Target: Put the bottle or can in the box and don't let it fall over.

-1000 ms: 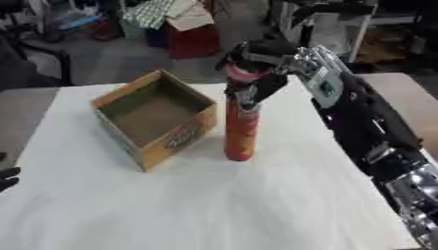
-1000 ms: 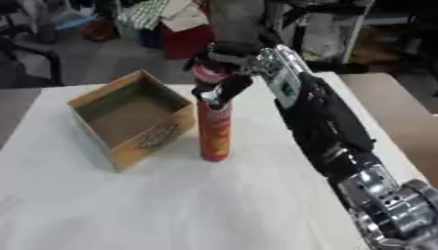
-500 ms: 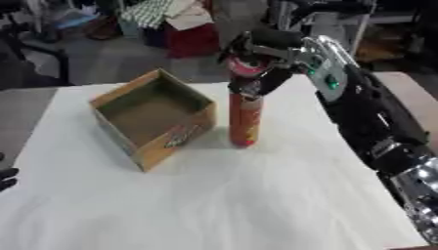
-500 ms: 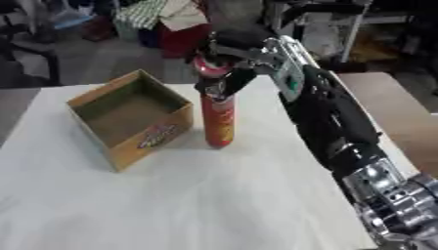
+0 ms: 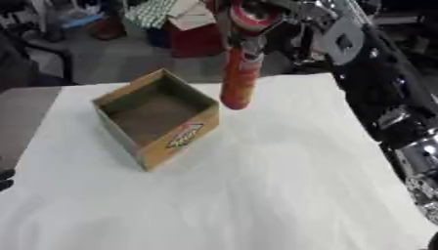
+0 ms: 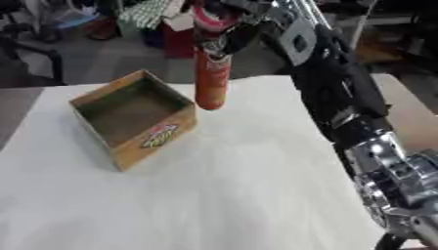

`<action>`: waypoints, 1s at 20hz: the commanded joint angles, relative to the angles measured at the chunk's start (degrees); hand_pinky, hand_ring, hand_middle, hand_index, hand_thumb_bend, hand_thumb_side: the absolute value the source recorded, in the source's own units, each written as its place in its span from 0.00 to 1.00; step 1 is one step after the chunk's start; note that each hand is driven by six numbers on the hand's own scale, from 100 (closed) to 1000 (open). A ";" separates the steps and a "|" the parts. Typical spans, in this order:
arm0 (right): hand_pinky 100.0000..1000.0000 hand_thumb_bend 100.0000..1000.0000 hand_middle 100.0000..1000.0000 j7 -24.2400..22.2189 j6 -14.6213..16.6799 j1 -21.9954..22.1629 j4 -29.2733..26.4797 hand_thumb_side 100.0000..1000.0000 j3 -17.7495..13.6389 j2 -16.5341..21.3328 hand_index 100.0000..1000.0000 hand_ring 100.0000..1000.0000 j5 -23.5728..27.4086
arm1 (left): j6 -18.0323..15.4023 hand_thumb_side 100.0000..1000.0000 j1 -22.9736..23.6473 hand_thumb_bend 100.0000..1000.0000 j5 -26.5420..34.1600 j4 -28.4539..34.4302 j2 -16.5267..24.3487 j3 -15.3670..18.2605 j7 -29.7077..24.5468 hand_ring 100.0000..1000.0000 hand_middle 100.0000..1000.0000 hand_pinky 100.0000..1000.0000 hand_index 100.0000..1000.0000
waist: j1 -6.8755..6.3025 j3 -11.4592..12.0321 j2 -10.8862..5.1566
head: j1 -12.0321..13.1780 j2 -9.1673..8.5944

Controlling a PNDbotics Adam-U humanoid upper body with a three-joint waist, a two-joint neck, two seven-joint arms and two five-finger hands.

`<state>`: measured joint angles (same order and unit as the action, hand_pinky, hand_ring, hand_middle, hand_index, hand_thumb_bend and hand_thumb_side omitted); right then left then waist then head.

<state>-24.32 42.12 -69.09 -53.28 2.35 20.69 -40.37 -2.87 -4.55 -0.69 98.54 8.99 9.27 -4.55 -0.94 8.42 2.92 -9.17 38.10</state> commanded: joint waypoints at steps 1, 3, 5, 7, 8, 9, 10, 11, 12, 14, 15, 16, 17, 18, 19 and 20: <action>0.00 0.00 0.09 2.15 -0.25 -1.70 -2.59 0.04 -2.52 -0.59 0.36 0.04 1.64 | -0.06 1.00 -1.28 0.14 0.33 0.67 0.23 -0.60 -0.68 0.72 0.81 0.78 0.98 | -0.26 0.87 -0.27 | -0.75 -1.19; 0.00 0.00 0.08 4.19 -0.32 -1.28 -3.23 0.05 -3.26 -2.00 0.37 0.04 2.32 | -0.08 1.00 -1.80 0.14 0.50 0.65 0.04 -0.99 -1.06 0.72 0.81 0.78 0.98 | -0.40 1.89 -0.05 | -1.19 -1.53; 0.00 0.00 0.07 6.21 -0.42 -0.76 -3.94 0.05 -4.03 -3.92 0.37 0.06 2.77 | -0.09 1.00 -2.32 0.14 0.65 0.65 -0.19 -1.32 -1.39 0.72 0.81 0.78 0.98 | -0.55 2.94 0.25 | -1.83 -1.76; 0.00 0.00 0.06 8.20 -0.65 0.11 -4.70 0.06 -4.87 -5.87 0.38 0.08 2.94 | -0.11 1.00 -2.96 0.14 0.79 0.68 -0.50 -1.60 -1.65 0.72 0.81 0.78 0.98 | -0.73 4.12 0.59 | -2.69 -1.99; 0.00 0.00 0.05 9.11 -0.80 0.67 -5.10 0.06 -5.28 -6.74 0.38 0.09 2.87 | -0.11 1.00 -3.28 0.14 0.87 0.71 -0.65 -1.72 -1.76 0.72 0.81 0.78 0.98 | -0.80 4.65 0.74 | -3.07 -2.10; 0.00 0.00 0.05 10.05 -0.97 1.39 -5.42 0.07 -5.69 -7.62 0.38 0.10 2.71 | -0.13 1.00 -3.65 0.14 0.97 0.76 -0.81 -1.82 -1.84 0.72 0.81 0.78 0.98 | -0.85 5.22 0.95 | -3.48 -2.26; 0.00 0.00 0.07 11.02 -1.13 2.07 -5.63 0.08 -5.97 -8.36 0.39 0.13 2.39 | -0.11 1.00 -3.94 0.14 1.05 0.79 -0.94 -1.88 -1.90 0.72 0.81 0.78 0.98 | -0.88 5.62 1.10 | -3.78 -2.35; 0.00 0.00 0.10 12.02 -1.30 2.80 -5.65 0.10 -6.16 -9.04 0.41 0.17 1.94 | -0.09 1.00 -4.18 0.14 1.12 0.80 -1.07 -1.91 -1.93 0.72 0.81 0.78 0.98 | -0.88 5.91 1.23 | -4.04 -2.40; 0.00 0.00 0.12 12.96 -1.46 3.46 -5.59 0.11 -6.33 -9.62 0.42 0.18 1.34 | -0.06 1.00 -4.34 0.14 1.18 0.80 -1.15 -1.93 -1.94 0.72 0.81 0.78 0.98 | -0.87 6.07 1.32 | -4.20 -2.43; 0.03 0.00 0.20 14.81 -1.90 4.95 -4.64 0.04 -6.36 -10.55 0.51 0.26 -0.24 | 0.00 1.00 -4.66 0.14 1.28 0.77 -1.33 -2.09 -2.07 0.72 0.81 0.78 0.98 | -0.79 6.27 1.48 | -4.48 -2.56; 0.12 0.00 0.28 15.76 -1.98 5.54 -3.70 0.14 -5.86 -10.68 0.60 0.32 -1.15 | 0.02 1.00 -4.80 0.14 1.32 0.76 -1.39 -2.22 -2.20 0.72 0.81 0.78 0.98 | -0.72 6.35 1.54 | -4.56 -2.62; 0.14 0.00 0.29 16.70 -1.91 5.92 -2.64 0.15 -5.21 -10.65 0.62 0.33 -2.06 | 0.03 1.00 -4.90 0.14 1.31 0.75 -1.43 -2.29 -2.30 0.72 0.81 0.78 0.98 | -0.66 6.41 1.58 | -4.60 -2.64; 0.33 0.00 0.42 17.37 -1.79 6.16 -1.60 0.20 -4.52 -10.49 0.77 0.44 -2.99 | 0.03 1.00 -4.96 0.14 1.26 0.74 -1.43 -2.30 -2.35 0.72 0.81 0.78 0.98 | -0.59 6.44 1.60 | -4.56 -2.60; 0.36 0.00 0.44 17.65 -1.65 6.28 -0.57 0.21 -3.92 -10.31 0.78 0.46 -3.97 | 0.05 1.00 -4.99 0.14 1.23 0.74 -1.43 -2.27 -2.35 0.72 0.81 0.78 0.98 | -0.54 6.44 1.61 | -4.51 -2.56; 0.65 0.00 0.61 17.60 -1.52 6.28 0.27 0.34 -3.42 -10.12 0.90 0.63 -4.93 | 0.06 1.00 -4.99 0.14 1.20 0.73 -1.41 -2.24 -2.33 0.72 0.81 0.78 0.98 | -0.48 6.42 1.62 | -4.41 -2.54; 0.71 0.00 0.66 17.15 -1.35 6.14 0.90 0.38 -3.01 -9.95 0.93 0.68 -5.97 | 0.07 1.00 -4.98 0.14 1.17 0.72 -1.39 -2.22 -2.31 0.72 0.81 0.78 0.98 | -0.44 6.40 1.64 | -4.33 -2.53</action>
<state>-7.62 40.65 -61.47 -52.52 -1.09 9.80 -45.22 -2.73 -8.66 0.40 98.54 7.04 6.95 -6.72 -1.25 14.80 5.13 -13.63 36.13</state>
